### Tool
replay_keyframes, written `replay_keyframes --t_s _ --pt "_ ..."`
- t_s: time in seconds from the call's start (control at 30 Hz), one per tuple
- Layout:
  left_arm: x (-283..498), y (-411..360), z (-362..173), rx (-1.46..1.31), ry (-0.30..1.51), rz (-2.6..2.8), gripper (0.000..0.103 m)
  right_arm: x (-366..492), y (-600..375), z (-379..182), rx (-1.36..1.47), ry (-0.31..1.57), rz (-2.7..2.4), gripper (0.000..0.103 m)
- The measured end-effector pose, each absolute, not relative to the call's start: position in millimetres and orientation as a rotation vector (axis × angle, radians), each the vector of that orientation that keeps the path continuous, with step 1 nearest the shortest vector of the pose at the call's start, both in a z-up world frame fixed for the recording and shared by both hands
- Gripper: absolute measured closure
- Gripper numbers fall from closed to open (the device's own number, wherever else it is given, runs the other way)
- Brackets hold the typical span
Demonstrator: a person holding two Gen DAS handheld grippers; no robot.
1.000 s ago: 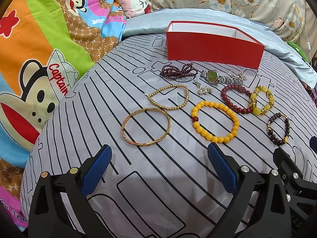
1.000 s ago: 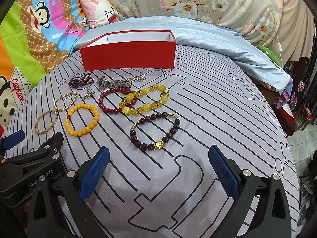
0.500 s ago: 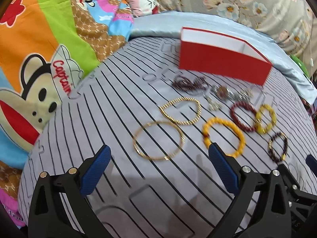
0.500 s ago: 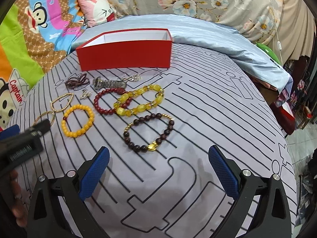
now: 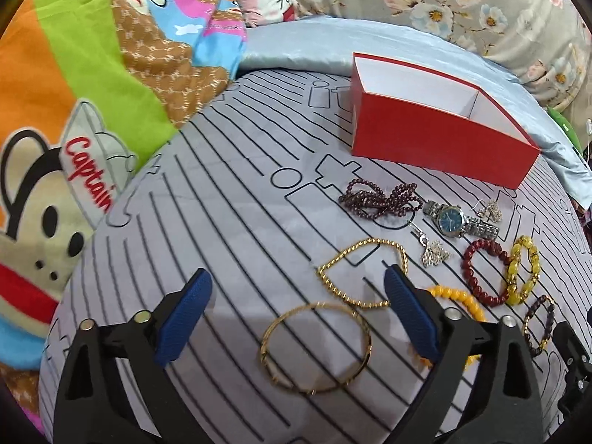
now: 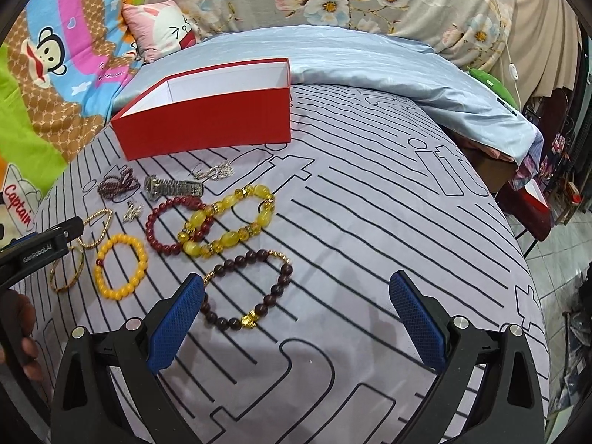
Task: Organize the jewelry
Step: 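Lower the left tool onto the thin gold bead bracelet and close it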
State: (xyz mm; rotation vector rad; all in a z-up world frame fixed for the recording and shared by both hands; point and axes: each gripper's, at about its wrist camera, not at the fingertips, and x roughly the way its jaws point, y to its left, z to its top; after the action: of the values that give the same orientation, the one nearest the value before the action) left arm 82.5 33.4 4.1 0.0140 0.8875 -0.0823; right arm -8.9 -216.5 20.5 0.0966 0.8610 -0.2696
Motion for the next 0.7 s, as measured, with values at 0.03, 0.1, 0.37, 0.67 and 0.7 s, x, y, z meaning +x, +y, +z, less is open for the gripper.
replay_keyframes --t_s 0.03,0.1,0.37,0.67,0.7 --pt "85 32 1 0.021 0.895 -0.089 0.020 -8 -217 21 0.098 0.862 -0.270 0.007" --pt "91 30 -4 0.020 0.920 -0.105 0.034 -5 -218 21 0.101 0.870 -0.270 0.007" --pt "91 21 -6 0.055 0.898 -0.143 0.064 6 -216 23 0.104 0.879 -0.243 0.007" --pt "90 18 2 0.006 0.897 -0.236 0.103 18 -214 24 0.094 0.894 -0.217 0.007" --pt "89 19 4 -0.002 0.894 -0.242 0.103 19 -215 25 0.102 0.895 -0.212 0.007"
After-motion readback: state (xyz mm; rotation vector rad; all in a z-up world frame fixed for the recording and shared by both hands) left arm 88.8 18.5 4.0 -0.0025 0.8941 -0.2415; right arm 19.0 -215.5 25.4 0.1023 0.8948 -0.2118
